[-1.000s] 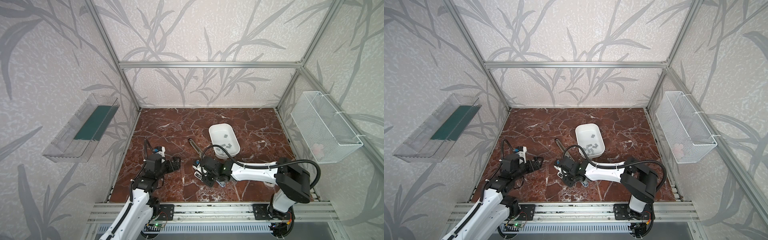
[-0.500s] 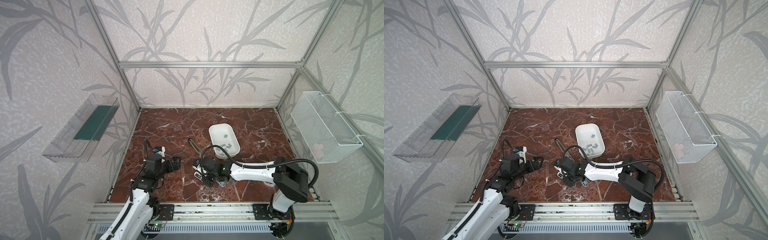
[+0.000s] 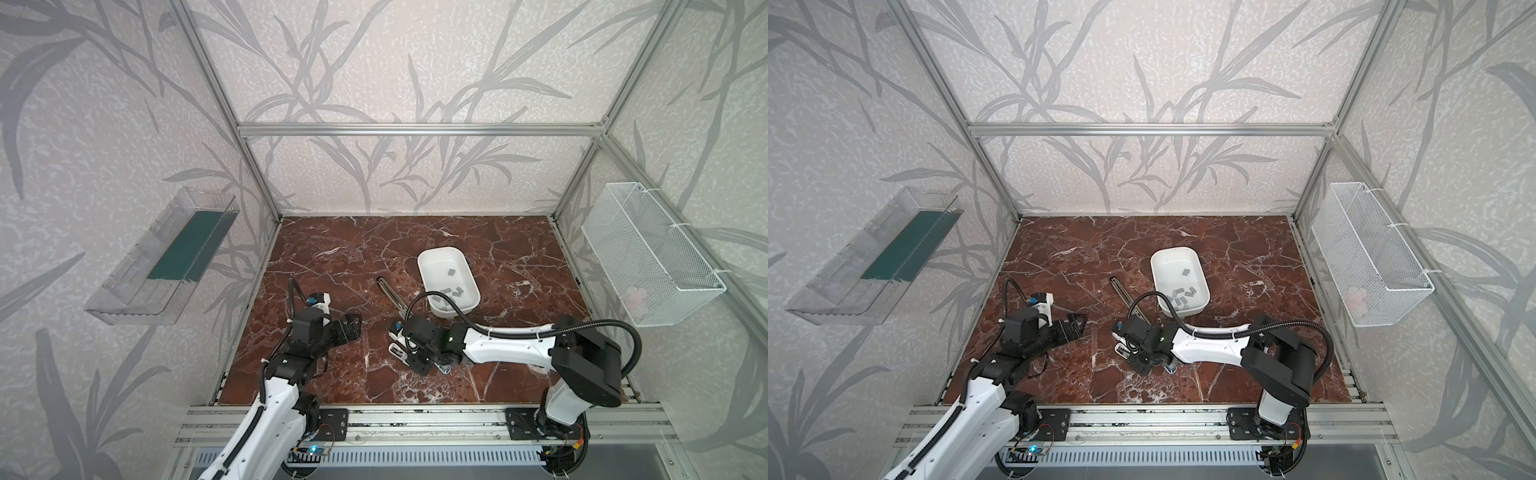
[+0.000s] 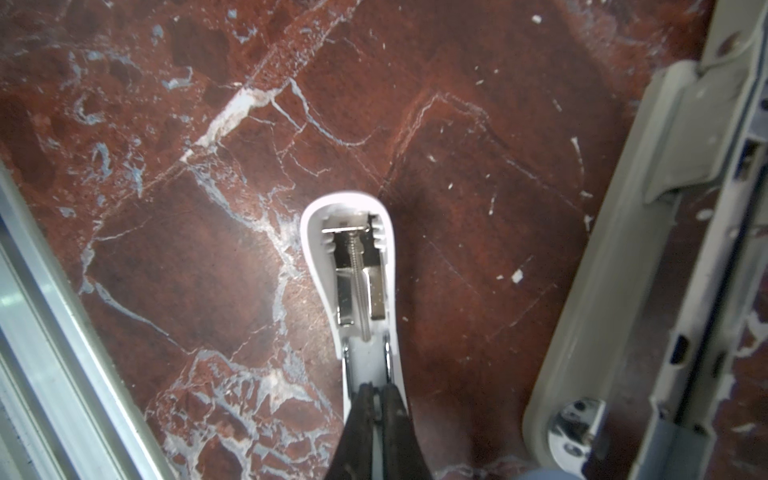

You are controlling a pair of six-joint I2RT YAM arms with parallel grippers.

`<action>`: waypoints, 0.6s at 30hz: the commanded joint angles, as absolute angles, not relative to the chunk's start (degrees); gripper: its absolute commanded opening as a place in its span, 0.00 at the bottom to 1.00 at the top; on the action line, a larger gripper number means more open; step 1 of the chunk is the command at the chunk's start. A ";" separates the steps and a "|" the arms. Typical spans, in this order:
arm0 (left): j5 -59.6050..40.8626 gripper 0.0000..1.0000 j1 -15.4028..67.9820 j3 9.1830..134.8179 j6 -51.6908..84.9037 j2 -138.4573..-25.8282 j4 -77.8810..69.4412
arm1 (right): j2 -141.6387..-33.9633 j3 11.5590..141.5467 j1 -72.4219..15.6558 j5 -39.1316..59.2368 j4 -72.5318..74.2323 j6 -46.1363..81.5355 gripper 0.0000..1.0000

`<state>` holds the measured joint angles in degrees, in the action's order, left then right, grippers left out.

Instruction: Load the staples into the stapler

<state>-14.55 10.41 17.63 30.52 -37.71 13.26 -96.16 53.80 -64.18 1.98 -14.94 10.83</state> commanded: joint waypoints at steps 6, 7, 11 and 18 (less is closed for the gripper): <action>-14.06 1.00 10.30 18.15 29.97 -37.51 12.82 | -92.29 53.90 -64.36 -0.50 -16.90 8.37 0.18; -14.06 1.00 10.28 18.14 29.90 -37.46 12.86 | -92.23 54.00 -64.36 -0.89 -17.29 7.89 0.18; -14.00 1.00 10.33 18.02 29.91 -37.27 12.83 | -92.11 53.97 -64.35 -1.55 -18.61 7.06 0.18; -14.02 1.00 10.31 18.11 29.94 -37.60 12.71 | -92.50 52.56 -64.39 0.00 -17.67 7.57 0.20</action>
<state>-14.55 10.41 17.63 30.52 -37.69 13.26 -93.69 53.58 -64.18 -0.34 -16.78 7.86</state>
